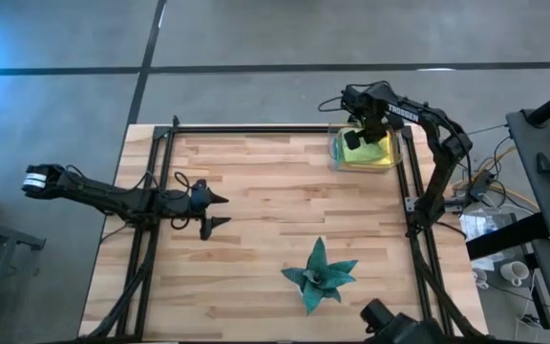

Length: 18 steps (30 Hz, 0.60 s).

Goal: Fold microfiber towels
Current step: Put the light green microfiber cloth into the transparent bin

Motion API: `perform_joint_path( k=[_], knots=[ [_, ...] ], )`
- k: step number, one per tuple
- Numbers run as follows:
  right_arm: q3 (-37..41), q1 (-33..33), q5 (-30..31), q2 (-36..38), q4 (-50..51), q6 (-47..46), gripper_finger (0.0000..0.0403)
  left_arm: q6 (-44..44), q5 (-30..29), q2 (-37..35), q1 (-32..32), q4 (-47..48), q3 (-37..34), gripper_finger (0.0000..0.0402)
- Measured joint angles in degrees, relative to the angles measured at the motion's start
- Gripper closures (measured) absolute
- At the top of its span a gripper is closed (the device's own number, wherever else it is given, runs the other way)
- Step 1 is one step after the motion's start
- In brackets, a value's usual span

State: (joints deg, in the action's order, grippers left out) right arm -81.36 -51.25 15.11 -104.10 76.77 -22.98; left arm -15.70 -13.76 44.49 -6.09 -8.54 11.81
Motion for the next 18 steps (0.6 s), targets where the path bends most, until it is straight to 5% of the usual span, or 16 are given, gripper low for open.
perform_joint_path(
  k=[10,18],
  knots=[
    [3.8,-1.3,2.9,-0.1,0.1,-2.6,0.0386,0.0,-0.8,1.0,0.0,0.0,0.0,0.0112],
    [2.6,-1.3,2.8,-0.1,3.9,-3.4,0.0299,0.0,-1.0,1.1,0.0,0.0,0.0,0.0112]
  ],
)
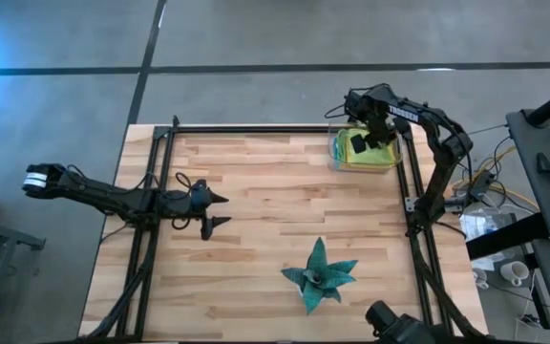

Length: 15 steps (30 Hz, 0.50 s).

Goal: Fold microfiber towels
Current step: Put the light green microfiber cloth into the transparent bin

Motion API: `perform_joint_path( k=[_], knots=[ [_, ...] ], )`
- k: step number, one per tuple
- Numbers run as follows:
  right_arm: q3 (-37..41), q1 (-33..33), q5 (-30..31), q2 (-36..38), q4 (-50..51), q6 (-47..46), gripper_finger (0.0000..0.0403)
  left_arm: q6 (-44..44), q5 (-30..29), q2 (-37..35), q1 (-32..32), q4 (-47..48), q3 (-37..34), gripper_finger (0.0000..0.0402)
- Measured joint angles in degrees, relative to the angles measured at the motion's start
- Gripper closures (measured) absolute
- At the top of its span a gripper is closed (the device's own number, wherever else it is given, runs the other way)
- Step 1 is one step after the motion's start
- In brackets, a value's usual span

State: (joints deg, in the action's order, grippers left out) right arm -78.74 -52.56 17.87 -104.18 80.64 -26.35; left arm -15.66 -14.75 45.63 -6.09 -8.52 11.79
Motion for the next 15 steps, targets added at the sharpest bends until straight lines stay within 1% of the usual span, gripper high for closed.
perform_joint_path(
  k=[5,7,9,10,12,15],
  knots=[
    [-4.0,0.0,0.2,2.5,0.4,-0.5,0.0247,0.0,-0.1,0.0,0.0,0.0,0.0,0.0112],
    [-5.6,0.1,0.2,3.9,0.3,-0.7,0.0238,-0.1,-0.1,0.0,0.0,0.0,0.0,0.0112],
    [-6.7,0.1,0.0,5.1,0.3,-0.8,0.024,-0.1,-0.1,0.0,0.0,0.0,0.0,0.0112],
    [-6.9,0.1,-0.6,5.7,0.4,-0.9,0.0248,-0.1,-0.1,0.0,0.0,0.0,0.0,0.0112],
    [-7.0,0.0,-2.5,6.7,0.8,-0.9,0.0278,-0.1,-0.1,0.0,0.0,0.0,0.0,0.0112],
    [-6.2,0.0,-2.4,6.7,0.3,-0.8,0.0354,-0.1,-0.1,0.0,0.0,0.0,0.0,0.0112]
  ],
)
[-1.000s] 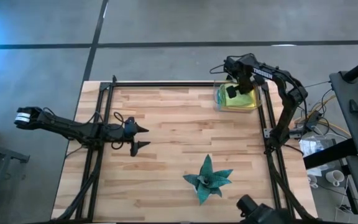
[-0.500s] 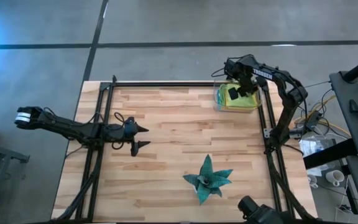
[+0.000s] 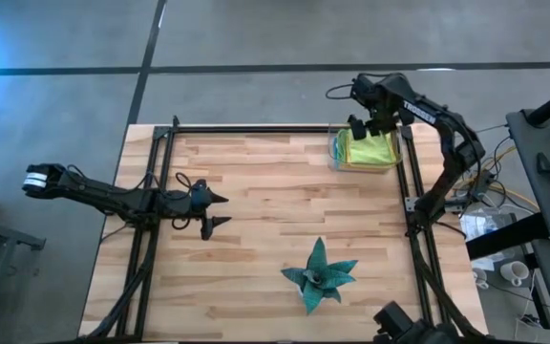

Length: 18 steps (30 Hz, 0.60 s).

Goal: Fold microfiber towels
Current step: Put the light green microfiber cloth into the transparent bin

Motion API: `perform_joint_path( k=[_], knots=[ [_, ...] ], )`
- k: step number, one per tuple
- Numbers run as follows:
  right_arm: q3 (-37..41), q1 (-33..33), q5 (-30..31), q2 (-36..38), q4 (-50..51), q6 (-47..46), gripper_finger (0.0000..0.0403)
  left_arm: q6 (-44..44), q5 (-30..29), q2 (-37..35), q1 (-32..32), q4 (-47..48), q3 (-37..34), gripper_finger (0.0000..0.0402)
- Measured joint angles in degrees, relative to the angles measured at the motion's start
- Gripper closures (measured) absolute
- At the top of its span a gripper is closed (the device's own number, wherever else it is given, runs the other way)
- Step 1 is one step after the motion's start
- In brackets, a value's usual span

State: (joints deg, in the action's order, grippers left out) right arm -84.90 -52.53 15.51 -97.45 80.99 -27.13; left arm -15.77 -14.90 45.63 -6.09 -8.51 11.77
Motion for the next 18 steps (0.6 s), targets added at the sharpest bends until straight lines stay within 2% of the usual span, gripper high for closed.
perform_joint_path(
  k=[1,5,8,12,18],
  knots=[
    [0.4,0.0,1.0,-0.1,-0.7,0.4,0.0374,0.0,0.0,0.0,0.0,0.0,0.0,0.0112],
    [2.6,-0.3,3.9,-1.2,-6.2,0.7,0.0392,-0.1,0.0,0.0,0.0,0.0,0.0,0.0112],
    [4.3,-1.2,4.2,-2.8,-10.6,1.7,0.0394,-0.1,0.0,0.0,0.0,0.0,0.0,0.0112],
    [6.3,-3.4,9.7,-6.3,-11.3,1.1,0.0394,-0.3,0.0,0.0,0.0,0.0,0.0,0.0112],
    [10.6,-4.9,10.4,-11.1,-16.6,0.6,0.0394,-0.3,0.0,0.0,0.0,0.0,0.0,0.0112]
  ],
)
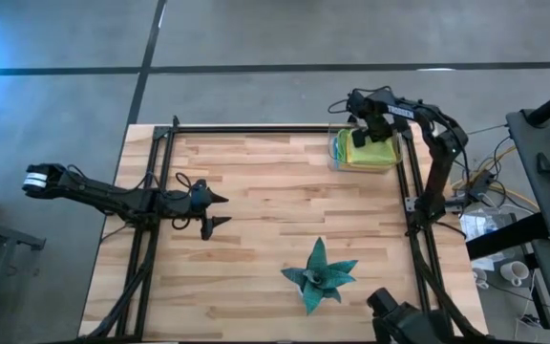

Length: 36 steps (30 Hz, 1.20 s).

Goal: Fold microfiber towels
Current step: Put the light green microfiber cloth into the transparent bin

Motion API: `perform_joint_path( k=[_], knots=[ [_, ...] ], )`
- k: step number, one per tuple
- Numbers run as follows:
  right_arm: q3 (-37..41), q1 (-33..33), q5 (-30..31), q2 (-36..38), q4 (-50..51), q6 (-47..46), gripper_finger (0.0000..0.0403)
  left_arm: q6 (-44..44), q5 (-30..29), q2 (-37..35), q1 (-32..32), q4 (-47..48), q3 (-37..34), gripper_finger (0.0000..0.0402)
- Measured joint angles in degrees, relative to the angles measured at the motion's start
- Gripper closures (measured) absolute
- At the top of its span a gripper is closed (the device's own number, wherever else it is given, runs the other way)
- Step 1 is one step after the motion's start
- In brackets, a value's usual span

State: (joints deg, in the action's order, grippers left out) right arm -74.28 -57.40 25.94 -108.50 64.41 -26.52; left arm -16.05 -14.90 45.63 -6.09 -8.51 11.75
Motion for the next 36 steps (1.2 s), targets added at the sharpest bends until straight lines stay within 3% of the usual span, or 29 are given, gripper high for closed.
perform_joint_path(
  k=[6,12,18,23,36],
  knots=[
    [0.7,0.0,-0.1,-1.8,-0.8,0.7,0.0394,0.0,0.0,0.0,0.0,0.0,0.0,0.0112],
    [-2.5,1.1,-0.5,4.3,5.7,1.0,0.0394,0.3,0.0,0.0,0.0,0.0,0.0,0.0112],
    [-3.7,2.6,-10.2,12.8,15.1,-0.6,0.0394,0.3,0.0,0.0,0.0,0.0,0.0,0.0112],
    [0.2,3.0,-11.2,16.6,15.6,-1.6,0.0394,-0.2,0.0,0.0,0.0,0.0,0.0,0.0112],
    [7.5,5.2,-7.5,11.0,12.6,-0.1,0.0394,-1.6,0.0,-0.3,0.0,0.0,0.3,0.0112]
  ],
)
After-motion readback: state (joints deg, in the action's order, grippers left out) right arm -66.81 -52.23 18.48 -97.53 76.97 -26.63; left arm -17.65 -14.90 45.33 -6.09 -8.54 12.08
